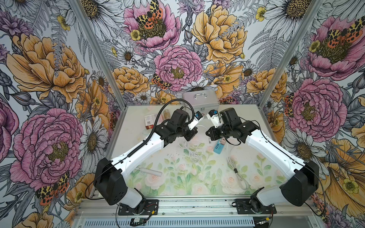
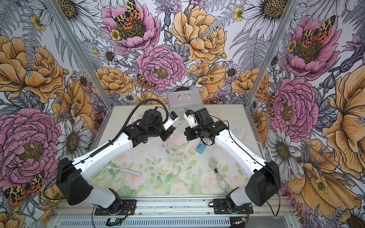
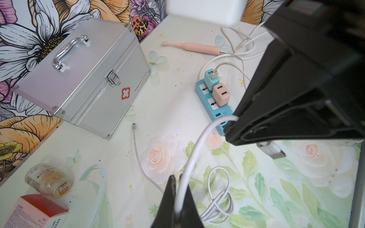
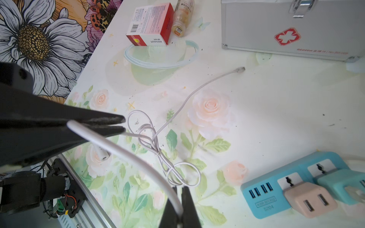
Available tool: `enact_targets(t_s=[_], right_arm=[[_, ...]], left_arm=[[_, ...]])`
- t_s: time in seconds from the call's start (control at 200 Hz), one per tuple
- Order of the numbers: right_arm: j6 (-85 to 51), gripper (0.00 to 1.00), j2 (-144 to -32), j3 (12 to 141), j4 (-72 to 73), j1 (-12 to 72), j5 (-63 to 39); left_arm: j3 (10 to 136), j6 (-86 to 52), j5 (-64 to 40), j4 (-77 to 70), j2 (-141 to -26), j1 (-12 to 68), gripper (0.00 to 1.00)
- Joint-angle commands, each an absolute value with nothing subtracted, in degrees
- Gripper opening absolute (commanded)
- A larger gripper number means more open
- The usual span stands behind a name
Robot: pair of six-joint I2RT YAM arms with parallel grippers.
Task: Charge the electric toothbrush
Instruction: Pick up the charging cable from the center of the board.
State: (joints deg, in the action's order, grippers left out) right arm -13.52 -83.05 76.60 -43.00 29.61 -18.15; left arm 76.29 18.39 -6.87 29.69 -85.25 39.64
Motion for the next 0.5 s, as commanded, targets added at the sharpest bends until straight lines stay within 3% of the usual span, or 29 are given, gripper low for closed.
enact_targets(t_s=[0.0, 0.31, 0.495], right_arm=[[-11.9, 0.02, -83.2, 77.5, -42.4, 29.6, -22.0], [-10.1, 0.00, -78.9, 69.7, -30.9, 25.9, -43.5], [-9.9, 0.00, -78.1, 68.6, -27.9, 25.9, -48.8]], left_arm=[[78.4, 16.9, -5.5, 29.8, -85.0, 40.0, 0.00], [75.2, 11.3, -5.5, 29.8, -80.6, 41.1, 0.00], [72.1, 9.3, -4.2, 29.7, -77.0, 41.3, 0.00]])
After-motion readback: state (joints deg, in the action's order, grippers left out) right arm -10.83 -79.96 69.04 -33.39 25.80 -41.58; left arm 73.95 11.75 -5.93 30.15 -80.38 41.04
